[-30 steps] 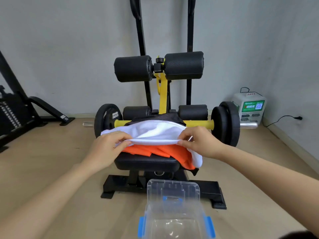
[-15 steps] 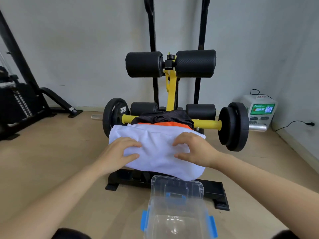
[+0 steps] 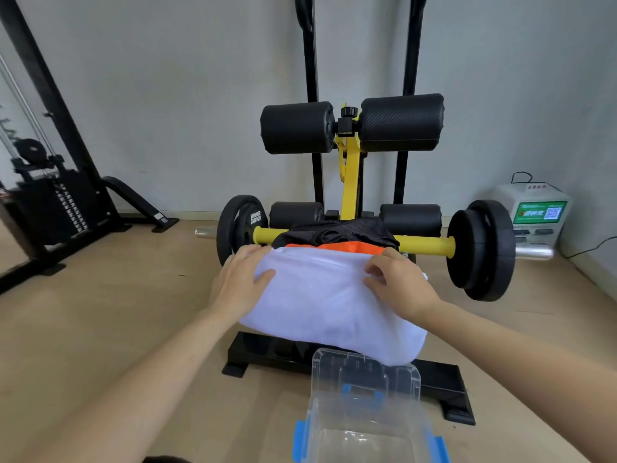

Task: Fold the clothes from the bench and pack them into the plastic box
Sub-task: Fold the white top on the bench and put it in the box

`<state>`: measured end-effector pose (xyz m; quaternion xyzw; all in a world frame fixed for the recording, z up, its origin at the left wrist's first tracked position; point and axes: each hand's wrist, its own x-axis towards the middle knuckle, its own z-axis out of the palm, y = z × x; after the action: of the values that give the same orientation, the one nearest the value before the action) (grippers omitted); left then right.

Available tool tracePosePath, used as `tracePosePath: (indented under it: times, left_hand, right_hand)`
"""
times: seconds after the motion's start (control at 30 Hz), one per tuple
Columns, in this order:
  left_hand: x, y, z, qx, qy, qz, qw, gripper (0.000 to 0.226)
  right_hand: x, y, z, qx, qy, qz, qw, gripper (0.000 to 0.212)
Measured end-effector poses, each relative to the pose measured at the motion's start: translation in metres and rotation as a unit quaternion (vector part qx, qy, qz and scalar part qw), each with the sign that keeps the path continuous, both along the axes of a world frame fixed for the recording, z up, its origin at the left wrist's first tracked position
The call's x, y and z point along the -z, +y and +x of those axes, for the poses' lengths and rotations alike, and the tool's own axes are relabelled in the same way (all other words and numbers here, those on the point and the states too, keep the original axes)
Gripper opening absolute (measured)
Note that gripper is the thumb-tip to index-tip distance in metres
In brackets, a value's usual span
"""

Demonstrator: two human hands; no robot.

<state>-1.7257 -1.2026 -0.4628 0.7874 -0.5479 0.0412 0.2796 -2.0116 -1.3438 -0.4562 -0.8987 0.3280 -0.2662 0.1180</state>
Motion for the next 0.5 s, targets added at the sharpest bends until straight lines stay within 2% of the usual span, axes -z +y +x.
tracePosePath:
  times: [0.07, 0.13, 0.2, 0.33, 0.4, 0.47, 0.5]
  left_hand:
    - [-0.001, -0.003, 0.000, -0.006, -0.014, -0.013, 1.000, 0.035]
    - [-0.004, -0.005, -0.002, -0.019, -0.013, -0.041, 0.999, 0.014]
    - [-0.007, -0.008, -0.006, -0.034, 0.003, -0.071, 0.997, 0.004]
    - [-0.011, -0.013, -0.010, -0.050, 0.029, -0.124, 0.991, 0.002]
    - [-0.011, -0.017, -0.012, -0.052, 0.040, -0.128, 0.990, 0.002]
    - [-0.007, -0.023, -0.011, -0.045, 0.053, -0.107, 0.992, 0.003]
    - [-0.005, -0.026, -0.009, -0.038, 0.060, -0.083, 0.994, 0.012]
  right_hand:
    - [-0.001, -0.003, -0.002, 0.004, 0.008, -0.009, 1.000, 0.002]
    - [-0.004, -0.003, -0.005, 0.007, 0.008, -0.005, 1.000, 0.003]
    - [-0.011, -0.004, -0.006, 0.022, -0.012, -0.004, 1.000, 0.004]
    - [-0.028, -0.014, -0.005, 0.070, -0.061, -0.054, 0.994, 0.005]
    - [-0.029, -0.021, -0.003, 0.084, -0.049, -0.075, 0.992, 0.007]
    - [-0.021, -0.029, -0.001, 0.095, -0.022, -0.038, 0.995, 0.012]
    - [-0.017, -0.033, -0.002, 0.093, -0.019, 0.006, 0.995, 0.013]
